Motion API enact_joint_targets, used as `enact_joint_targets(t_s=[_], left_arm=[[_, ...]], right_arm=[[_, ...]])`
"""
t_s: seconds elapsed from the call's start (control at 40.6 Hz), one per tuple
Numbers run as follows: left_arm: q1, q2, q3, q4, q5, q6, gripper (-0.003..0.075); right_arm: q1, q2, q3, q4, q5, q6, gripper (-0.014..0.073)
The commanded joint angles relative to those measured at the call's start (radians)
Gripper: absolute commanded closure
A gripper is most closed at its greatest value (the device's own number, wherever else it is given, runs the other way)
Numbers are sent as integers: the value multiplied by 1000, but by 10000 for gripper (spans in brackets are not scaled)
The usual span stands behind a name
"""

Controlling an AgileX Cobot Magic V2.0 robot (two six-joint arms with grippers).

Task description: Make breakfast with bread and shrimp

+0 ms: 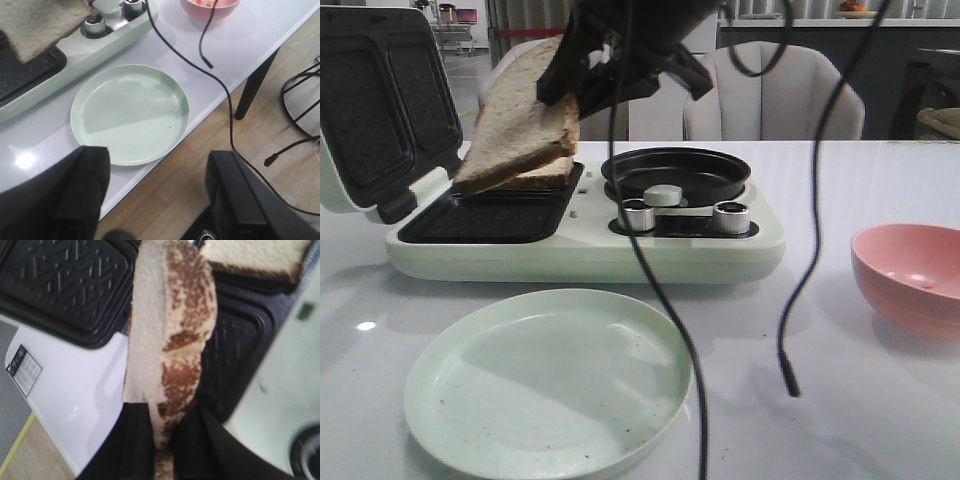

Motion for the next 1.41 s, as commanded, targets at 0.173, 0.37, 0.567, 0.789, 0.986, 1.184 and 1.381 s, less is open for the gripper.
enact_joint_targets(t_s=[0.173,0.37,0.567,0.789,0.986,1.184,1.381], left_arm=[[-6,4,-29,14,-69,1,244],[-6,4,-29,14,-69,1,244],[-6,4,-29,16,-69,1,244],[-6,4,-29,23,-69,1,244],[-6,4,-29,56,-69,1,244],[-6,4,-29,67,-69,1,244],[-6,4,-29,67,-69,1,244]], right_arm=[[24,158,-271,54,3,-15,457],[24,207,-281,57,-4,-15,148],[22,203,-281,18,-3,-15,57],[4,134,-281,-153,50,47,57],[6,-5,-281,-540,198,231,57],[46,-171,-250,-819,321,334,57],[101,-367,-83,-860,284,334,57]])
